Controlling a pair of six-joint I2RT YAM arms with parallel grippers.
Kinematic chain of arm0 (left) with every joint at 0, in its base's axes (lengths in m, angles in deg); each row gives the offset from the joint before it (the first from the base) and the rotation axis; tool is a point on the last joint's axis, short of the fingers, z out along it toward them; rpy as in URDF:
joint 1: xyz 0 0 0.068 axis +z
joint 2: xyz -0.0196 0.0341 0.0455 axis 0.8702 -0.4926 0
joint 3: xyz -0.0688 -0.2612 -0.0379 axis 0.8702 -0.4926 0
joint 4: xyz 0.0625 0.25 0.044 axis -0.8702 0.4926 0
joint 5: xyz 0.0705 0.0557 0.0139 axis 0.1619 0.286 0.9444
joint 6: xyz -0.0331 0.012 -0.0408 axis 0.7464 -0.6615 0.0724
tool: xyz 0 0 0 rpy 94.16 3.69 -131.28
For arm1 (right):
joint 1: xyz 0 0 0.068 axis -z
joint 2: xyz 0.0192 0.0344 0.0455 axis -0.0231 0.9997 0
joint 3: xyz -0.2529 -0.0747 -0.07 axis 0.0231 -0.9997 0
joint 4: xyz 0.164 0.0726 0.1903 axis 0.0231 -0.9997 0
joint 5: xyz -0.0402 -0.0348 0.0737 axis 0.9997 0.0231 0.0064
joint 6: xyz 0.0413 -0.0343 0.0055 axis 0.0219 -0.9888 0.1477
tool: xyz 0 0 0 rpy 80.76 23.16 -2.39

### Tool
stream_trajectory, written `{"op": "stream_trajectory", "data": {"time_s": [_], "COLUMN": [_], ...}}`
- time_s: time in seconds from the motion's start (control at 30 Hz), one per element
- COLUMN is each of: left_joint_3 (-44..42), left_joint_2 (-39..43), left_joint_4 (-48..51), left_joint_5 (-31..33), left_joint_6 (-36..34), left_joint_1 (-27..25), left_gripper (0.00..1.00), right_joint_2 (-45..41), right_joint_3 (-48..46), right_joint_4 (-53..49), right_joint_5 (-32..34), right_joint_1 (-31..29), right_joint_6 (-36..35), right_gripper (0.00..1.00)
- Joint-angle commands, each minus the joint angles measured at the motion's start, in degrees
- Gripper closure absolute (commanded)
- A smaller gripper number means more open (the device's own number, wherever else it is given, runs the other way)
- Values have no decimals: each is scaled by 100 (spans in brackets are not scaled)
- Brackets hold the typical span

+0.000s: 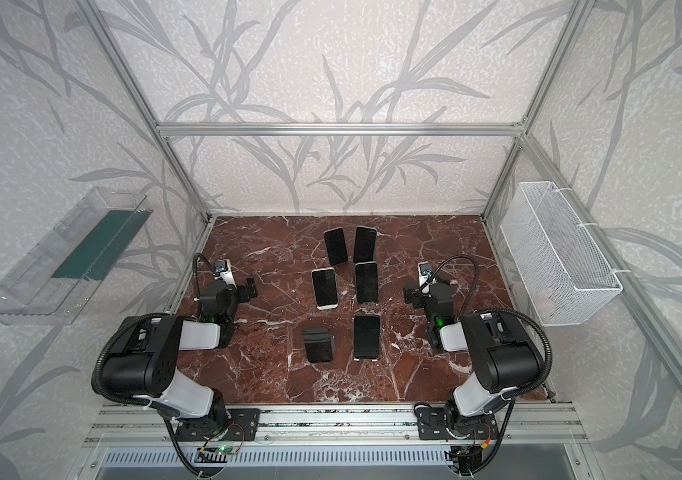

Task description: Remove the phone from the phone stand

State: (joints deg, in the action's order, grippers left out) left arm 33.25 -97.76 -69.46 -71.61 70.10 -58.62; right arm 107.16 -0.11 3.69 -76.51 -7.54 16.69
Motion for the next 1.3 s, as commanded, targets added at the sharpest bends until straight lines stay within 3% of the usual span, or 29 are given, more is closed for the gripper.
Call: {"op": "stream_trajectory", "data": {"time_s": [0.0, 0.37, 0.6, 0.8, 0.87, 0.97, 1.03, 1.17, 1.27], "left_joint_3": [29, 17, 29, 1609, 2300, 3470, 3909, 4351, 4342], "left_joint_2": [-27, -42, -5, 1746, 2029, 2073, 2076, 2215, 2411], "left_joint_4": [-32, -62, -71, 3207, 3943, 5379, 5875, 6495, 6422], "left_joint_5": [-45, -27, -154, -153, -354, -776, -902, -752, -1667], "left_joint_6": [-91, -62, -160, -173, -39, 122, 454, 2089, 2486], "left_joint_1": [-11, -10, -30, -281, -284, -284, -282, -264, -235], "left_gripper": [1, 1, 1, 1, 1, 1, 1, 1, 1], "right_joint_2": [-47, -47, -39, -352, -902, -1713, -2192, -3129, -3598], "right_joint_3": [-27, -34, 84, -103, 174, 641, 925, 2257, 2585], "right_joint_4": [188, 189, 1, 211, -663, -1577, -2252, -5367, -6752], "right_joint_5": [4, 26, 472, 1056, 1449, 1375, 1373, 1298, 1739], "right_joint_1": [-19, -10, -10, -280, -590, -775, -779, -784, -770], "right_joint_6": [-27, -11, 165, -32, -296, -325, 91, 1388, 2824], "right_gripper": [1, 1, 1, 1, 1, 1, 1, 1, 1]}}
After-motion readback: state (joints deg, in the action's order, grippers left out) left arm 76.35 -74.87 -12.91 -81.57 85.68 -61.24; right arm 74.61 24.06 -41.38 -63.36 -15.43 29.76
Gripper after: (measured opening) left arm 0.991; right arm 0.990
